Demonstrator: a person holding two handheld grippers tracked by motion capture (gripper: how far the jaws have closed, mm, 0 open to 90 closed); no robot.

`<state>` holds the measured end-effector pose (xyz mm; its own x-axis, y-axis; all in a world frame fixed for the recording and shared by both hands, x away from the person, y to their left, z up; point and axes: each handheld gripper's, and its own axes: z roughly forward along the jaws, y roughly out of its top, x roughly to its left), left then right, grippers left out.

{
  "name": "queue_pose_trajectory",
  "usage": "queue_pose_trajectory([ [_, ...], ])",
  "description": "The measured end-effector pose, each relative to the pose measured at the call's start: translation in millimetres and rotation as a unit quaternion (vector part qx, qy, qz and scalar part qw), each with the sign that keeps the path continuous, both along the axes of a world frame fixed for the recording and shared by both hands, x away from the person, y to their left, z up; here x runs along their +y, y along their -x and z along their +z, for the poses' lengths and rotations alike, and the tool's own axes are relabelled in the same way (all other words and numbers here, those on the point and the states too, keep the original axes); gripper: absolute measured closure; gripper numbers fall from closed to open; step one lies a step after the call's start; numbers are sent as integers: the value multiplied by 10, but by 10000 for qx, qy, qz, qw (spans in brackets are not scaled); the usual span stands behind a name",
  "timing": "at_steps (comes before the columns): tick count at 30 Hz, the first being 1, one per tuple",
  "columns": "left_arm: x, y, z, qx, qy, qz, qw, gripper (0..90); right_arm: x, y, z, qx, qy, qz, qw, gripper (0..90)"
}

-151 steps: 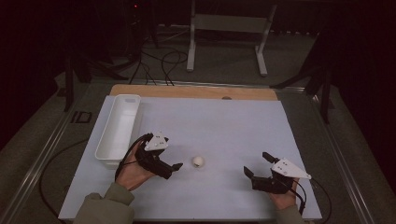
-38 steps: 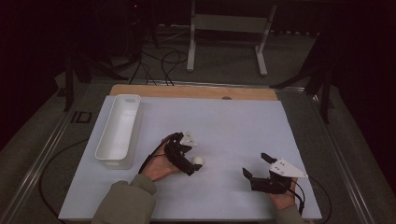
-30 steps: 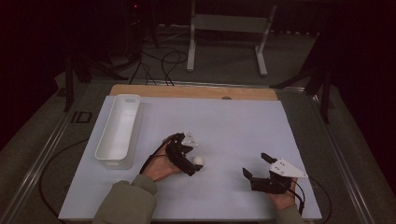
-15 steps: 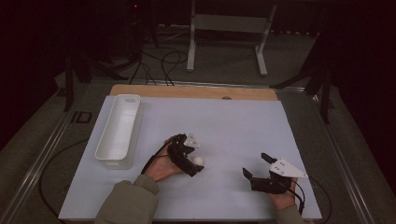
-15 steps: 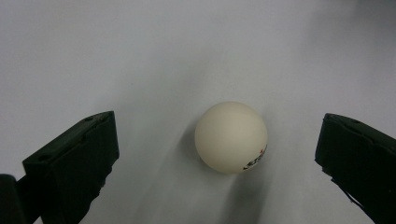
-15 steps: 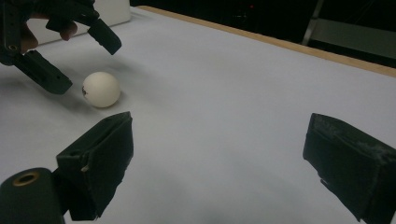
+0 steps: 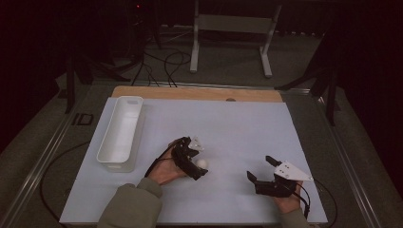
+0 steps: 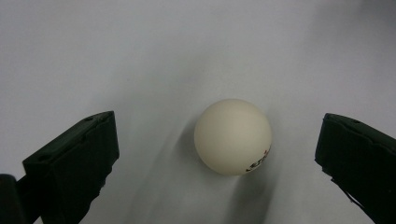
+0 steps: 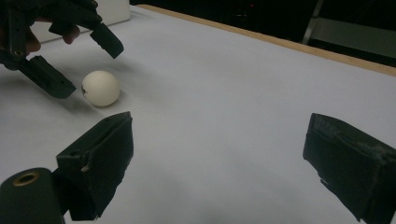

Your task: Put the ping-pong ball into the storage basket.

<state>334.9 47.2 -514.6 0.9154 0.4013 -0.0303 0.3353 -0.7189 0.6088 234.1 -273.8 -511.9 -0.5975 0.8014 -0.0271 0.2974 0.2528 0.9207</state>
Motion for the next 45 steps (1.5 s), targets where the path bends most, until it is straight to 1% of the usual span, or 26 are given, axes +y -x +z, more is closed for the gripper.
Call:
queue_pose_trajectory([
  [2,-9,-1,-12,5,-31,-9,10000,1,0,0,0,4,-4,-7,10000,83],
  [11,-21,-15,-42,50,-34,26,10000,7,-4,0,1,-1,0,-14,10000,83],
  [16,-26,-19,-57,82,-74,18,9999,15,-4,0,1,-2,2,-12,10000,83],
  [21,-38,-10,-67,99,-94,-20,9999,47,-5,0,1,-3,4,-16,10000,83],
  [22,-45,-7,-72,95,-115,-43,9999,73,-5,1,1,-3,5,-16,10000,83],
  [26,-59,1,-83,119,-153,-72,9998,105,-7,1,2,-8,6,-15,10000,83],
  [30,-67,8,-91,171,-195,-118,9996,176,-8,1,2,-5,5,-17,10000,83],
  [31,-72,16,-95,196,-166,-104,9996,196,-8,1,2,-11,8,-15,10000,83],
  [34,-78,22,-95,161,-183,-123,9996,259,-7,1,2,-8,8,-18,10000,83],
  [36,-82,25,-94,138,-202,-88,9997,308,-8,1,2,-10,8,-16,10000,83],
  [37,-87,30,-97,109,-208,-51,9997,308,-8,1,2,-7,7,-20,10000,83],
  [38,-88,31,-99,105,-218,-43,9997,359,-8,1,2,-10,9,-17,10000,83],
  [45,-98,40,-112,81,-298,-75,9995,502,-9,1,2,-6,8,-21,10000,83],
])
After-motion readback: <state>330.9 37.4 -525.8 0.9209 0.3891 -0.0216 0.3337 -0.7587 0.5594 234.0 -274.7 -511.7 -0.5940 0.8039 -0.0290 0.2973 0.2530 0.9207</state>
